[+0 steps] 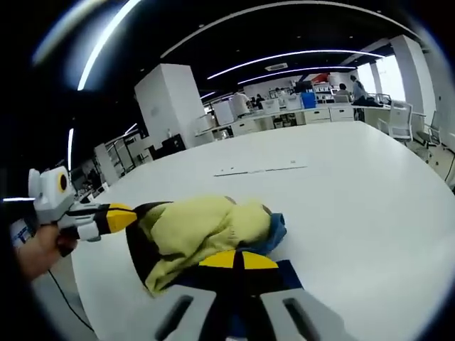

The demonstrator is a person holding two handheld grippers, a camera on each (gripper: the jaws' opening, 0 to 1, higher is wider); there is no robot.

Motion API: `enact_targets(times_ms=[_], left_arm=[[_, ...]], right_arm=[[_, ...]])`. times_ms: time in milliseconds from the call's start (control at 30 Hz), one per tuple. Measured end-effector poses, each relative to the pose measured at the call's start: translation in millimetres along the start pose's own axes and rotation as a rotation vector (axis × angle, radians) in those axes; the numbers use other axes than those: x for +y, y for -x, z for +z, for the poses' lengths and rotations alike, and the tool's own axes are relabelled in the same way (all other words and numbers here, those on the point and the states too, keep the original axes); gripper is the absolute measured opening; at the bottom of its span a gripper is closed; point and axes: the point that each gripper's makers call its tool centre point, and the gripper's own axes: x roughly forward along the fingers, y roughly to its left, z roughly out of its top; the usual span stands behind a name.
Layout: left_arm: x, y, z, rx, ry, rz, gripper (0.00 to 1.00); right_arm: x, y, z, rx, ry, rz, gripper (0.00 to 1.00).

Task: Fold the garment on the visible template until the final outline fits inside the template.

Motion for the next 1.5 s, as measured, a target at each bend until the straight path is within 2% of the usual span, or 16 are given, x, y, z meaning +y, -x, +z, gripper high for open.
enact_targets(times_ms=[300,400,733,1067,1300,1500], left_arm=[[11.5,5.8,3.9,0.001,0.005,0.008,0.00],[14.4,7.2,5.5,0.001,0.000,0.004,0.00],[26.5,12.8,13.5,0.000,-0.022,0.006,0.00],[47.9,15.5,21.7,-0.007,0.003,0.020,0.00],[51.0,13.4,14.6,0.024,0.020,0.004,0.00],[44.6,13.7,2.0,0.061,0.022,-0.026,0.00]], right_arm=[[-7.9,7.4,11.0,-0.012,0.029,-0.023,0.00],[-13.9,7.6,14.9,-0.001,0.075,-0.036,0.00],[-36.3,11.0,44.3,-0.018,0.158,-0.080,0.00],[-65.8,8.1,70.2,-0.019,0.207,-0.129,0.00],[-93.7,-0.7,86.3,-0.003,0.227,-0.168,0.00],[-111.7,-7.6,84.2,0.025,0.210,-0.195,0.00]])
